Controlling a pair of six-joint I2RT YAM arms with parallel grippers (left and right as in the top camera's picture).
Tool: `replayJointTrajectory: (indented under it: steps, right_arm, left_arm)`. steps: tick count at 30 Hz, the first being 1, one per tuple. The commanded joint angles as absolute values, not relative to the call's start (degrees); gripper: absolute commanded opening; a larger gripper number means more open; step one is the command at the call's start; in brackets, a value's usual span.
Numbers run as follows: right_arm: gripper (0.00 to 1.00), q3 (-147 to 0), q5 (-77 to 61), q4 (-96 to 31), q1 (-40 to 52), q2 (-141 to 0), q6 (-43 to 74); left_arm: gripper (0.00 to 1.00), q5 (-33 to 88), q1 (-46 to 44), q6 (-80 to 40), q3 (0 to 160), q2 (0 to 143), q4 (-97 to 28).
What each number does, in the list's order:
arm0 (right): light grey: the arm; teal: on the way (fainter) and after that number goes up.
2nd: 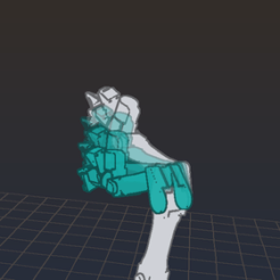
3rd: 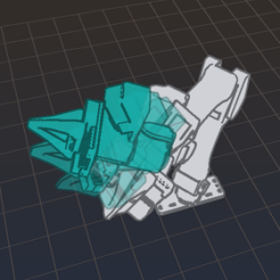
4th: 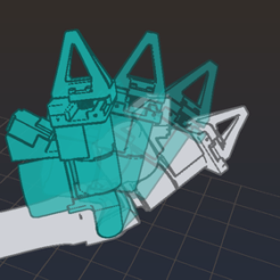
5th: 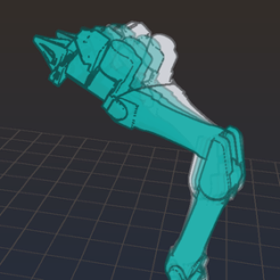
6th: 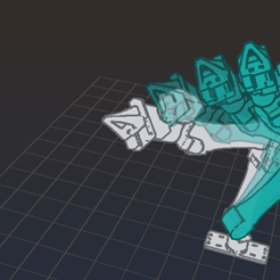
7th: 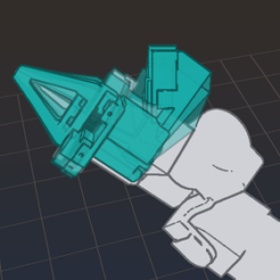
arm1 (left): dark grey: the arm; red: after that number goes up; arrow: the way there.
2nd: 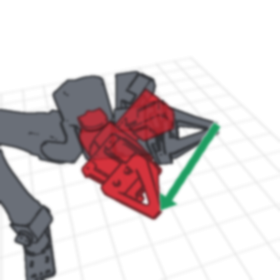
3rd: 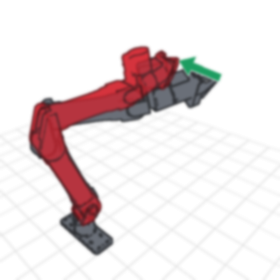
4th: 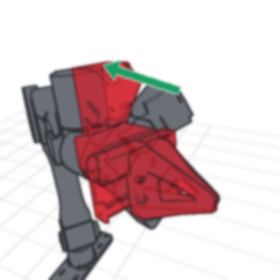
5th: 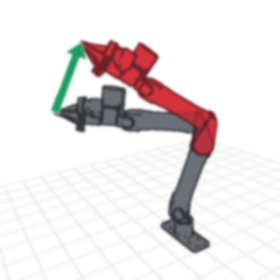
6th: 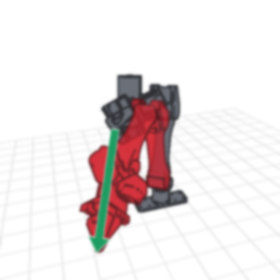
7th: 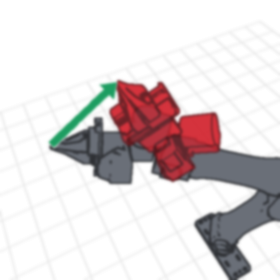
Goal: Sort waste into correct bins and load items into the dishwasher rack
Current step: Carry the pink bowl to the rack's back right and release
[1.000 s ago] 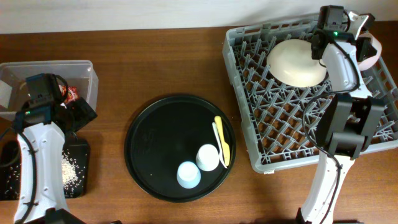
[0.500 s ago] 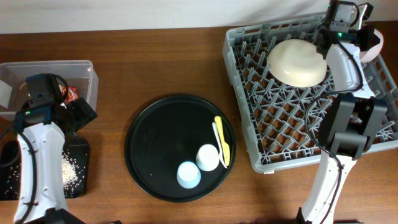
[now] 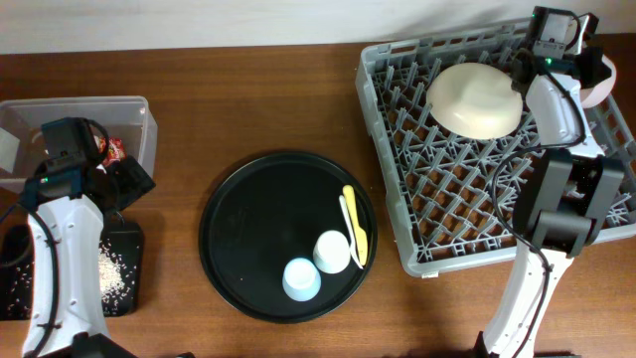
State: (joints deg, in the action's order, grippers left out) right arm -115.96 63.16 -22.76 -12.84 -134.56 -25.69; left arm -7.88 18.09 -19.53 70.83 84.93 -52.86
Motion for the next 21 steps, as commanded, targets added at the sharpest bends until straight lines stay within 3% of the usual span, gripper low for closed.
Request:
replayJointTrajectory:
  steps: [1, 10, 14, 18, 19, 20, 21]
  right_arm:
    - [0.04, -113.8, 58.2, -23.7, -10.8, -135.5, -26.8]
    - [0.04, -113.8, 51.2, -26.4, -6.3, -135.5, -27.8]
    - [0.09, -113.8, 45.4, -29.4, -4.8, -135.5, -26.5]
    - [0.37, -113.8, 42.0, -29.3, -2.1, -135.5, -26.5]
    - [0.52, -113.8, 42.0, -29.3, -1.5, -135.5, -26.5]
    - [0.82, -113.8, 42.2, -29.3, -0.7, -135.3, -26.5]
    - [0.93, -113.9, 42.2, -29.4, -0.3, -134.9, -26.5]
  left_arm:
    - [0.99, -7.7, 18.2, -20.3, 71.3, 85.0, -52.7]
    - [0.99, -7.7, 18.2, -20.3, 71.3, 85.0, -52.7]
    - [0.99, -7.7, 18.2, -20.3, 71.3, 85.0, -52.7]
    - [0.99, -7.7, 18.2, -20.3, 71.3, 85.0, -52.7]
    - [0.99, -7.7, 18.2, -20.3, 71.3, 85.0, -52.7]
    - [0.99, -7.7, 18.2, -20.3, 71.3, 85.0, -52.7]
    - [0.99, -7.7, 18.2, -20.3, 71.3, 85.0, -52.7]
